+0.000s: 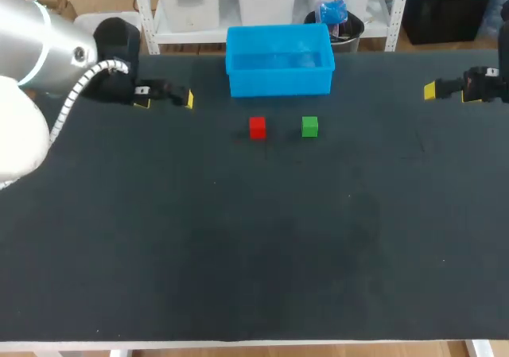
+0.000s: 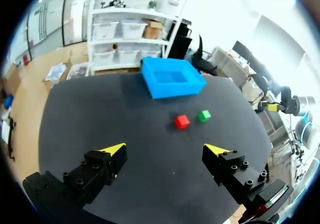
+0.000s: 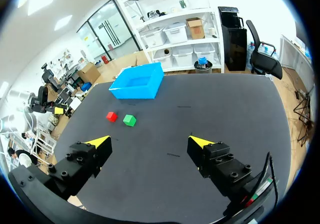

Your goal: Use the left arm to pick the red cube and place it into the blue plastic box first, then use the right arm to grasp the green cube and put it into the same blue plastic box after the first action is fully finished.

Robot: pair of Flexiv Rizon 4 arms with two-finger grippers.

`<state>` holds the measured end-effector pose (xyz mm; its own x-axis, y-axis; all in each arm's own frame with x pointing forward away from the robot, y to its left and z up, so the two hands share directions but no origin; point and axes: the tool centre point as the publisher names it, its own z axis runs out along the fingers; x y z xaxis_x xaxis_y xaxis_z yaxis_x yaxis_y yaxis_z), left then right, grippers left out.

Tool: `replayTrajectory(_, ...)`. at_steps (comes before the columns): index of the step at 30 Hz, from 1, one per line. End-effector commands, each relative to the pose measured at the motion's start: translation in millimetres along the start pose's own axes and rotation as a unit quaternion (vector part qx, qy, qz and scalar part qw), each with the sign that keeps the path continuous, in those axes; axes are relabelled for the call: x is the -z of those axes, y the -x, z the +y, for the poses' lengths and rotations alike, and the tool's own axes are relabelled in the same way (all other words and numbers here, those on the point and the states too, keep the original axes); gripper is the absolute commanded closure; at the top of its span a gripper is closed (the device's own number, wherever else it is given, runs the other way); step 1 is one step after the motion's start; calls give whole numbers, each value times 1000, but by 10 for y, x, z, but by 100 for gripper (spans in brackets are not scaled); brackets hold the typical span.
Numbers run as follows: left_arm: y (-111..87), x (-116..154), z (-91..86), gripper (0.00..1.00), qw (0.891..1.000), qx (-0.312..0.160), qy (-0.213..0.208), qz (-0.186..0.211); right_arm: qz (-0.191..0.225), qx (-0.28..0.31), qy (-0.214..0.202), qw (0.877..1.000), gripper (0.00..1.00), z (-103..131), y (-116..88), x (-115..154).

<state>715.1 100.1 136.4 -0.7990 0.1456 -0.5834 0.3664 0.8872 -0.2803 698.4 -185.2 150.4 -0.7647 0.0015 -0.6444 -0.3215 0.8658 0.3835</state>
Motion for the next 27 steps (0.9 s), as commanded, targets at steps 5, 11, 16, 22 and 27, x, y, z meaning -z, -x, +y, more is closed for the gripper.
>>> replayTrajectory(5, 24, 0, -16, 0, 1000, 0, 22, 6, 0, 0, 0, 1000, 0, -1, 3, -7)
replayTrajectory(11, 58, -70, -69, 0, 1000, -2, 21, 10, 0, 0, 0, 1000, 0, -1, 3, -7)
replayTrajectory(16, 242, -403, -340, 0, 998, -17, 46, 42, 0, 0, 0, 1000, 0, -1, 3, -7)
replayTrajectory(22, 382, -776, -487, 0, 993, 15, 83, 87, 0, 0, 0, 1000, 0, -1, 3, -7)
replayTrajectory(27, 414, -886, -565, 0, 989, 31, 100, 100, 0, 0, 0, 1000, 0, -1, 3, -7)
